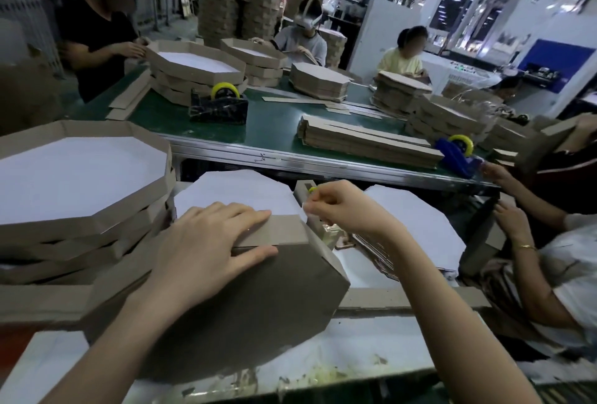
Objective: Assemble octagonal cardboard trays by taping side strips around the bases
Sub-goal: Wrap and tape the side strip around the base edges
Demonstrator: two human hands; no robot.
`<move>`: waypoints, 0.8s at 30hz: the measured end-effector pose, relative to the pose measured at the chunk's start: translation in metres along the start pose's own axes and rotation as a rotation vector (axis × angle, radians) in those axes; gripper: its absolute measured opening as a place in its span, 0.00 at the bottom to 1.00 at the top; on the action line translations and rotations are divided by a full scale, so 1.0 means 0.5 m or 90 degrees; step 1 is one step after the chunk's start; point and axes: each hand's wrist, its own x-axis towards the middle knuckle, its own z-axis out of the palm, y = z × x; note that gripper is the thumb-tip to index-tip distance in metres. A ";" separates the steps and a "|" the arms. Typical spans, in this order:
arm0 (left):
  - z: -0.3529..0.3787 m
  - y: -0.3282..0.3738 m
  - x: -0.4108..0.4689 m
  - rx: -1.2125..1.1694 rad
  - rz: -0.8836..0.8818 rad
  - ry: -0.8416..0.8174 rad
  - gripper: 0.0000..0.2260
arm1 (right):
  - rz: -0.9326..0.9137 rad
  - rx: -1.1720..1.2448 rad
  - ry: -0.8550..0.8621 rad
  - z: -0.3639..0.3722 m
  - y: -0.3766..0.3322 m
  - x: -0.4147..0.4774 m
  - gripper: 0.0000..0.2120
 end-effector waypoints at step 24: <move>-0.005 0.003 -0.007 -0.139 -0.019 0.008 0.15 | -0.192 -0.001 -0.194 -0.011 -0.096 -0.015 0.04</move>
